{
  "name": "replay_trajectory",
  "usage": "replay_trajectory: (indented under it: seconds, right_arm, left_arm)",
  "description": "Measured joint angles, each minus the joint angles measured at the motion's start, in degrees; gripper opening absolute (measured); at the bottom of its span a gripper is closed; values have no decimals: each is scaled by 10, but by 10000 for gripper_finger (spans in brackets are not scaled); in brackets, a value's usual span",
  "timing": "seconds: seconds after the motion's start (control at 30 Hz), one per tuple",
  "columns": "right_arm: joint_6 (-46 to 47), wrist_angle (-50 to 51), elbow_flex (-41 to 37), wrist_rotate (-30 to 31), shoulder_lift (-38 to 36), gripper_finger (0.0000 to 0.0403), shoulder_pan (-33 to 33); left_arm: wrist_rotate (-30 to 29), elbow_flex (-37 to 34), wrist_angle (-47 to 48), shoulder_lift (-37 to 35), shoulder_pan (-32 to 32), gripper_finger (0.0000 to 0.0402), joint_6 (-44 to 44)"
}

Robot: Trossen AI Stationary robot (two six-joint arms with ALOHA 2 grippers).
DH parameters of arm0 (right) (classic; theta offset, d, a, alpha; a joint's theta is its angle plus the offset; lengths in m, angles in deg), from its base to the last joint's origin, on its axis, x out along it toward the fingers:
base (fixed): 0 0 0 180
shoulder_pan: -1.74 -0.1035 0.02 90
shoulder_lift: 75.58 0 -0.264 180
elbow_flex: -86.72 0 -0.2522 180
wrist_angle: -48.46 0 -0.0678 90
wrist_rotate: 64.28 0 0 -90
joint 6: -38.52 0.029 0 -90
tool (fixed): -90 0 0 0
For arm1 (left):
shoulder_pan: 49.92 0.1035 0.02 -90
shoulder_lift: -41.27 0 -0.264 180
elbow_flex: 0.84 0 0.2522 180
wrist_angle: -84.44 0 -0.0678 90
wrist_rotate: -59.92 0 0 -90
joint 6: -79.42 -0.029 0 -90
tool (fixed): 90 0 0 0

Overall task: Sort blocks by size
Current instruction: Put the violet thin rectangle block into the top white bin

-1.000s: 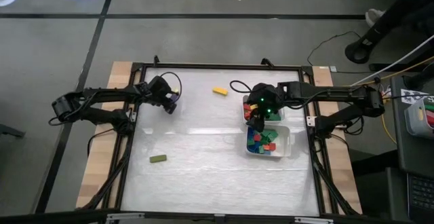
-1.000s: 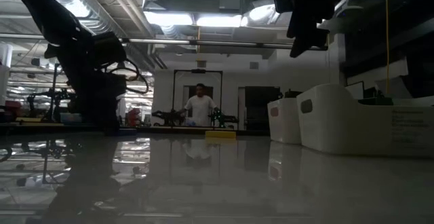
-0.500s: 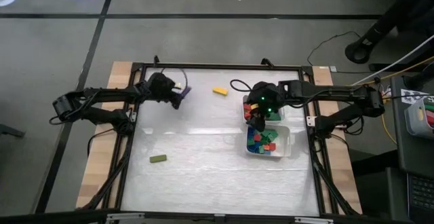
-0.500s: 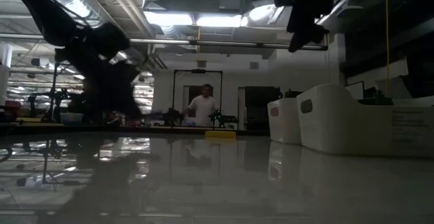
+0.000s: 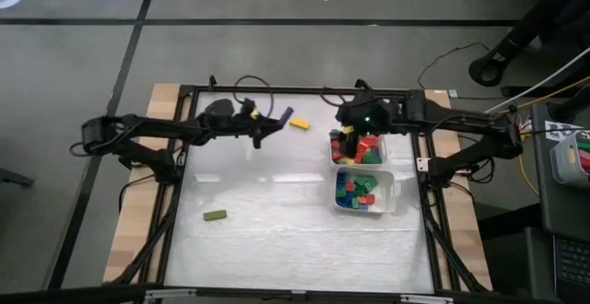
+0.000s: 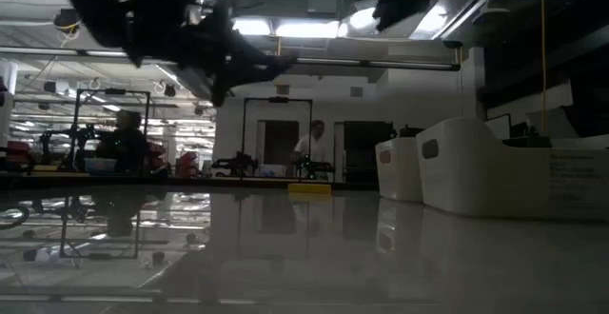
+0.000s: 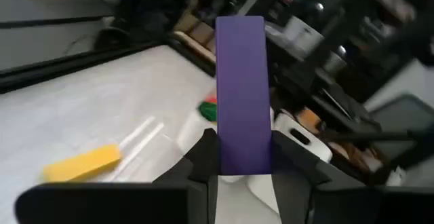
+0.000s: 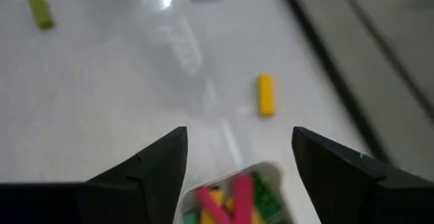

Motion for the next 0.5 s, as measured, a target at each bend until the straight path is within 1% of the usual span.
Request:
replay_trajectory:
  seconds: [0.1,0.2,0.37,0.5]
  right_arm:
    - [-18,-1,29,21,0,264,0]
    - [-22,-1,53,43,0,264,0]
    - [-22,-2,80,86,0,264,0]
    - [-22,-6,92,93,0,264,0]
  left_arm:
    - [0,52,2,48,-25,82,-45]
    - [0,110,6,111,-42,85,-74]
    - [2,218,7,236,-67,97,-102]
    - [4,295,8,324,-83,95,-115]
